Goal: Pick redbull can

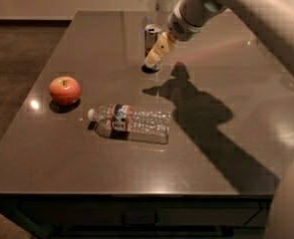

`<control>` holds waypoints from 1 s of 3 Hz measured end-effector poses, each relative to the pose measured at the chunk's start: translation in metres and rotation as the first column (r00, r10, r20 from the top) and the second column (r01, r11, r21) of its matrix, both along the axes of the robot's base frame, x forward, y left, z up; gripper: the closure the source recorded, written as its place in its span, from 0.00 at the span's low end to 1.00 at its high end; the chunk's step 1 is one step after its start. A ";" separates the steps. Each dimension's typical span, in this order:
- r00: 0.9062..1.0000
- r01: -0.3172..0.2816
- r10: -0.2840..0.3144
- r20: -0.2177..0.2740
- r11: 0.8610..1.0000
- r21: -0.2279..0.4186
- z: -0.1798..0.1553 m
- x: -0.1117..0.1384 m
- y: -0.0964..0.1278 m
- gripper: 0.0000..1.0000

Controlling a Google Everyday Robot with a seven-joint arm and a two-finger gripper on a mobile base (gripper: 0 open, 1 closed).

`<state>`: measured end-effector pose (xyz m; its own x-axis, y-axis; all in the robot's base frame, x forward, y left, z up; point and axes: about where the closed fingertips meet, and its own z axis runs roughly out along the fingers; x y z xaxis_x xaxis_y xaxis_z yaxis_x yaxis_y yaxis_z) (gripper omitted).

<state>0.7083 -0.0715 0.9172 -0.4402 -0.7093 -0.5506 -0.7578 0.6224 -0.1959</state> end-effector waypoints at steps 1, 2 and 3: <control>0.999 0.033 -0.034 0.013 0.998 0.044 -0.005 0.016 0.011 0.00; 0.999 0.042 -0.044 0.017 0.995 0.089 -0.005 0.026 0.020 0.00; 0.999 0.030 -0.034 0.026 0.991 0.133 0.002 0.031 0.032 0.00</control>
Offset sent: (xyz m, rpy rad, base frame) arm 0.0366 0.0287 0.0015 0.1492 -0.0330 -0.0585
